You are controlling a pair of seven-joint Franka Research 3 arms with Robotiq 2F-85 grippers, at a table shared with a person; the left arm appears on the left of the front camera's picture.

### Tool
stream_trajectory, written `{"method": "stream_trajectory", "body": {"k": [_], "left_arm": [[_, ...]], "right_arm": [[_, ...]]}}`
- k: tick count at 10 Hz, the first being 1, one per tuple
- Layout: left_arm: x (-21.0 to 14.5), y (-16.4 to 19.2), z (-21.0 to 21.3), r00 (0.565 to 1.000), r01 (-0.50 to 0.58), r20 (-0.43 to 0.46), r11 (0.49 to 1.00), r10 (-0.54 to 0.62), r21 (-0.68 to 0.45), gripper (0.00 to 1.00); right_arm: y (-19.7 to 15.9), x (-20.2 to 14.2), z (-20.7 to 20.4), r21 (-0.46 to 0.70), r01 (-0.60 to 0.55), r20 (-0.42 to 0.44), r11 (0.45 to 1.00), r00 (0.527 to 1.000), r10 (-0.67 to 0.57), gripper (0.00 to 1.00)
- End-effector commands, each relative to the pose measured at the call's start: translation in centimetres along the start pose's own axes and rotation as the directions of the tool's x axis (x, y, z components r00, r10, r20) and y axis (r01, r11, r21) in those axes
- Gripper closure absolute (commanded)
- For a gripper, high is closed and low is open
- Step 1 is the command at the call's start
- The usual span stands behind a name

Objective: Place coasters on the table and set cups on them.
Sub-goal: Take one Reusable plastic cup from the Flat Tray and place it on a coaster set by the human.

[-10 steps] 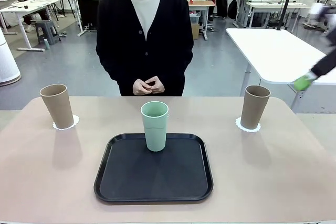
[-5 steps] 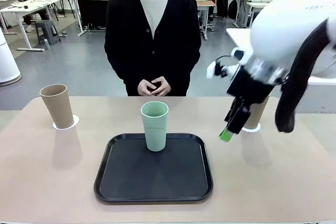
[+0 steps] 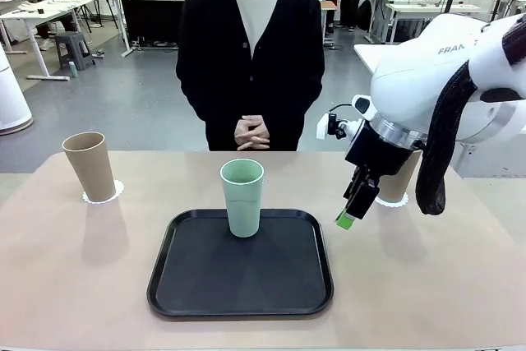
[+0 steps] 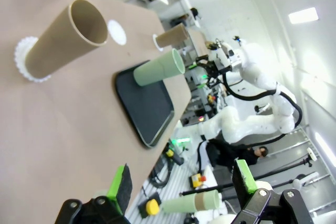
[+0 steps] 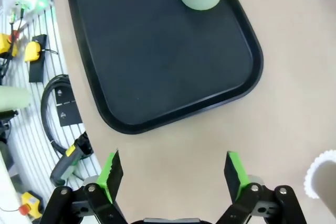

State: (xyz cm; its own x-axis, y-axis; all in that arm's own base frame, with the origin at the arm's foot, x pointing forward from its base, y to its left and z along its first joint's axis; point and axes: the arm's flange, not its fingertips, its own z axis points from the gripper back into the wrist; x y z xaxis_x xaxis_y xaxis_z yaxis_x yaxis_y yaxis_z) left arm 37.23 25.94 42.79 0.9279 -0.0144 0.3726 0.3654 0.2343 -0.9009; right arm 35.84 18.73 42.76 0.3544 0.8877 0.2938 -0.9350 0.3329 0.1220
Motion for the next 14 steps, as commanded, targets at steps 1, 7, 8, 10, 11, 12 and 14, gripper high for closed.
{"method": "stream_trajectory", "body": {"k": [1, 7, 8, 10, 11, 12, 14], "left_arm": [[0.0, -0.1, 0.2, 1.0, 0.001, 0.003, 1.0, -0.001, 0.003, 0.0], [0.0, -0.1, 0.2, 1.0, 0.001, 0.003, 1.0, -0.001, 0.003, 0.0], [0.0, -0.1, 0.2, 1.0, 0.001, 0.003, 1.0, -0.001, 0.003, 0.0], [0.0, -0.1, 0.2, 1.0, 0.001, 0.003, 1.0, -0.001, 0.003, 0.0], [0.0, -0.1, 0.2, 1.0, 0.001, 0.003, 1.0, -0.001, 0.003, 0.0], [0.0, -0.1, 0.2, 1.0, 0.001, 0.003, 1.0, -0.001, 0.003, 0.0], [0.0, -0.1, 0.2, 1.0, 0.001, 0.003, 1.0, -0.001, 0.003, 0.0]], "right_arm": [[0.8, 0.5, 0.2, -0.014, -0.018, -0.01, 1.0, 1.0, 0.017, 0.0], [-5.6, -0.7, -2.2, -0.015, -0.271, 0.512, 0.963, 0.825, 0.24, 0.0], [-6.6, -0.1, -3.4, -0.019, -0.297, 0.599, 0.955, 0.761, 0.249, 0.0], [-7.6, 0.6, -5.4, 0.012, -0.341, 0.71, 0.94, 0.665, 0.232, 0.0], [-7.9, 0.9, -5.9, 0.015, -0.367, 0.755, 0.93, 0.614, 0.23, 0.0], [-7.6, 1.2, -6.3, 0.021, -0.422, 0.792, 0.906, 0.56, 0.242, 0.0], [-7.8, 1.3, -7.0, -0.014, -0.397, 0.771, 0.918, 0.58, 0.263, 0.0]]}}
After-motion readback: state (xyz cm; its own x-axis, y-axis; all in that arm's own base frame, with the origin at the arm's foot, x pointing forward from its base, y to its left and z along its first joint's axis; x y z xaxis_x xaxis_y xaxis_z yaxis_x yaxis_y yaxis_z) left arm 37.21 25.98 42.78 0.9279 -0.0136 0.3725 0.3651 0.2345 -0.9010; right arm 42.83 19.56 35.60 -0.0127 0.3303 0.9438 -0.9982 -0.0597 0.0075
